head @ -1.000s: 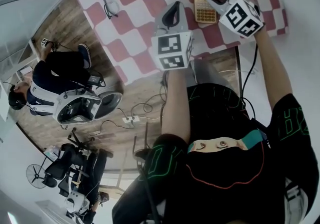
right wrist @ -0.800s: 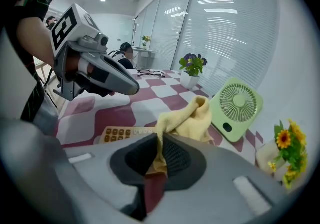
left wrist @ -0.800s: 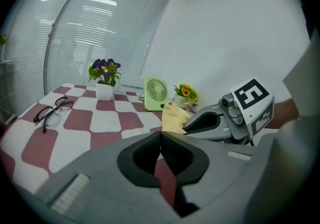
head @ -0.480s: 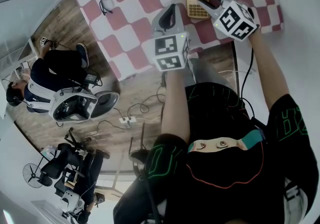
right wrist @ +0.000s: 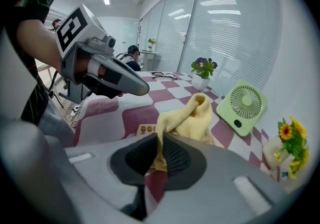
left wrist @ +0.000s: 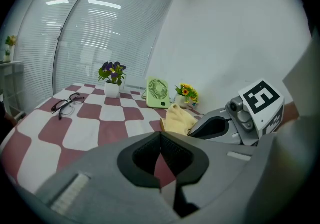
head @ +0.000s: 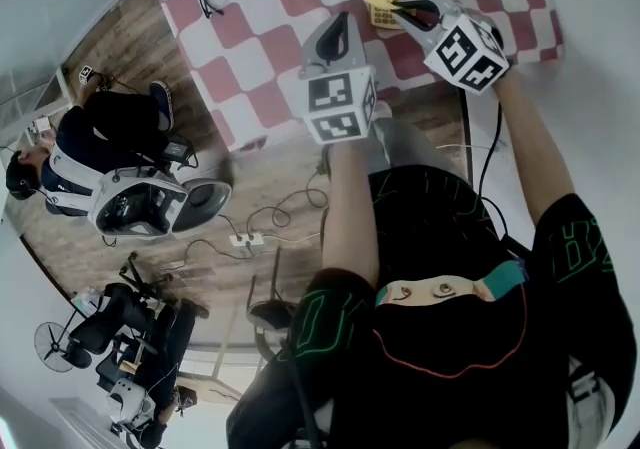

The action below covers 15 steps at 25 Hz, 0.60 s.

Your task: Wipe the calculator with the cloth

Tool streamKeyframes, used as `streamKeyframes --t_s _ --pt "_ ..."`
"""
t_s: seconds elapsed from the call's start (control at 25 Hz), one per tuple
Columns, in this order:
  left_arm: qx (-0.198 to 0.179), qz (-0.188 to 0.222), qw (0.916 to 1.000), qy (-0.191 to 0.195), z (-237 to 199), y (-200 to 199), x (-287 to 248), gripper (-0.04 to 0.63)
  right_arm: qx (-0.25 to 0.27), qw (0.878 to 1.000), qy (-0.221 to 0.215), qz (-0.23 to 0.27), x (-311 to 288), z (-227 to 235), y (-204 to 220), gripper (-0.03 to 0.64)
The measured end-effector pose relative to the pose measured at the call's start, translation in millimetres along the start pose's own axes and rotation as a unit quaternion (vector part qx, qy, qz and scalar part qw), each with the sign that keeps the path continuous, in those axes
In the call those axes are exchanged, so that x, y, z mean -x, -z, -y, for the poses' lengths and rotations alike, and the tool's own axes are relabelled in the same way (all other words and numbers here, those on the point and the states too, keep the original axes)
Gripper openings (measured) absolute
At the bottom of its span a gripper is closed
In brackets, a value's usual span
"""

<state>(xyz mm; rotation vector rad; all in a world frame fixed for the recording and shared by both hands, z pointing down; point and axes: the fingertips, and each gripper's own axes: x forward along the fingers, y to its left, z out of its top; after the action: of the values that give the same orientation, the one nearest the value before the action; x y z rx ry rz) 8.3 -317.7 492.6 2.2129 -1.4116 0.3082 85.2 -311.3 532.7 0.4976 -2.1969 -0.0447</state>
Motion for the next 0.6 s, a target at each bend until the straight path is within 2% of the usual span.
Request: streamKeyframes --t_s 0.6 --pt "0.008 0.018 0.9997 -0.011 14 13 28 0.011 0.005 1.000 -0.024 0.008 12 -47 1 0.035"
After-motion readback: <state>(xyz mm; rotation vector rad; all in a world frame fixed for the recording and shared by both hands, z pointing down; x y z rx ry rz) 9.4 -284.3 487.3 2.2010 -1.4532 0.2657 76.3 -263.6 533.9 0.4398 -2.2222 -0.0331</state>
